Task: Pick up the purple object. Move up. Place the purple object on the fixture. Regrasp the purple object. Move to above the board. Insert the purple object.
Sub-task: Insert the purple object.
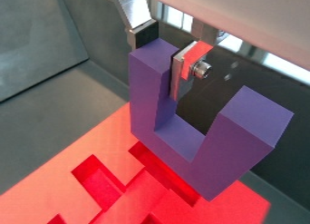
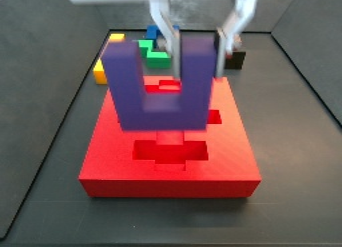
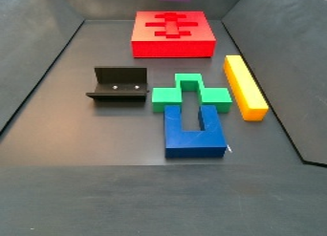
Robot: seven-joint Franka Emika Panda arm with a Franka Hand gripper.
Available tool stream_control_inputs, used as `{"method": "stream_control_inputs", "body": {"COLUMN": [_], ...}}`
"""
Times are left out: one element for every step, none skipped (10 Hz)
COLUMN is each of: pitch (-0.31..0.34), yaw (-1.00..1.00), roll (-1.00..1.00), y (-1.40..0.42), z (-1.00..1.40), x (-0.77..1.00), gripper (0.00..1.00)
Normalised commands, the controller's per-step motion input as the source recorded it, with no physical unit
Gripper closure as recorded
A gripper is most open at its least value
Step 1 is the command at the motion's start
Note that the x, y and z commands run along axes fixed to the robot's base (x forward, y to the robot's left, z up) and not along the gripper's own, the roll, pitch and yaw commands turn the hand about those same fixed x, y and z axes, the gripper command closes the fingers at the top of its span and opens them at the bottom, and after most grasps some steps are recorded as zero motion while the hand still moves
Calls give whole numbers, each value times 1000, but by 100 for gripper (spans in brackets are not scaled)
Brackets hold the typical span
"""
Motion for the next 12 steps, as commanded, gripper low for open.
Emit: {"method": "stream_control_inputs", "body": {"pitch": [0, 4, 0, 0, 0, 0, 0, 0, 0, 0, 0, 0], "yaw": [66, 0, 0, -11, -17, 0, 0, 0, 0, -74, -123, -126], "roll": [349, 274, 71, 0, -33, -57, -61, -44, -7, 0, 0, 0], "y": [-337, -249, 0, 31, 80, 14, 0, 0, 0, 37, 86, 60], "z": [-320, -266, -246, -351, -383, -349, -271, -74, -66, -103, -89, -89], "x": [171, 177, 203, 89, 0, 0, 23, 171, 163, 77, 17, 3], "gripper": [100, 100, 100, 100, 100, 100, 100, 100, 100, 100, 100, 100]}}
